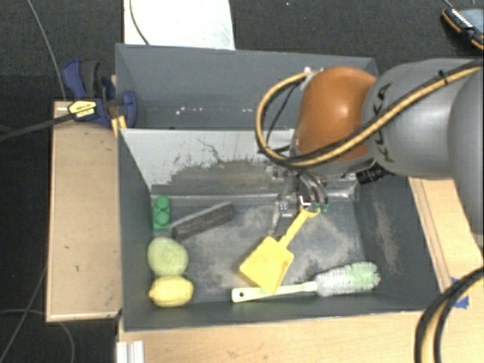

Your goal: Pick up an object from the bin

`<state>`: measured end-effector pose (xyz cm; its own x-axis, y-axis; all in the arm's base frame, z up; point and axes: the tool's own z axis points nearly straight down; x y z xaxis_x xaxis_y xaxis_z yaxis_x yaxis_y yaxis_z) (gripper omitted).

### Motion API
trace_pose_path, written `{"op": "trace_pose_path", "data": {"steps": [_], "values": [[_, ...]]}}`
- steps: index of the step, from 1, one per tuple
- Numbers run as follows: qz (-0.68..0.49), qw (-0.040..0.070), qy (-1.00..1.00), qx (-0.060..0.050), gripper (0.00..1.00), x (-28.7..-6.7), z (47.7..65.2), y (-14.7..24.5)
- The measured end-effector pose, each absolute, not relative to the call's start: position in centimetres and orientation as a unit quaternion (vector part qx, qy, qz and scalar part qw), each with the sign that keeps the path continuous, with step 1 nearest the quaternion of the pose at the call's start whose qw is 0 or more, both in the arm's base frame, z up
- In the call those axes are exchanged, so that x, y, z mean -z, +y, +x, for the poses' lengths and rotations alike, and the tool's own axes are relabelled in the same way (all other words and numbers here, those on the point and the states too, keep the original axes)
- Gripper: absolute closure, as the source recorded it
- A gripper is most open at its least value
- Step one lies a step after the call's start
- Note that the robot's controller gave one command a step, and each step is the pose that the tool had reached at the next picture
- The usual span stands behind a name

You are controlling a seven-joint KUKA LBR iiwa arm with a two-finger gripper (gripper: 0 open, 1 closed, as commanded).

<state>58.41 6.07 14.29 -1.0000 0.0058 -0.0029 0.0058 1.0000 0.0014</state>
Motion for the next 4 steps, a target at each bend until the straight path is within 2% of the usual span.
{"op": "trace_pose_path", "data": {"steps": [1, 2, 3, 4], "values": [[0.003, 0.001, 1.0, -0.001, 0.0, -14.3, 58.4, 6.1], [-0.001, 0.002, 1.0, 0.0, 0.0, -14.9, 53.9, 1.9], [0.004, 0.003, 1.0, -0.002, 0.0, -15.0, 52.2, 2.8], [0.007, 0.002, 1.0, -0.001, 0.0, -12.6, 51.2, -0.1]]}}
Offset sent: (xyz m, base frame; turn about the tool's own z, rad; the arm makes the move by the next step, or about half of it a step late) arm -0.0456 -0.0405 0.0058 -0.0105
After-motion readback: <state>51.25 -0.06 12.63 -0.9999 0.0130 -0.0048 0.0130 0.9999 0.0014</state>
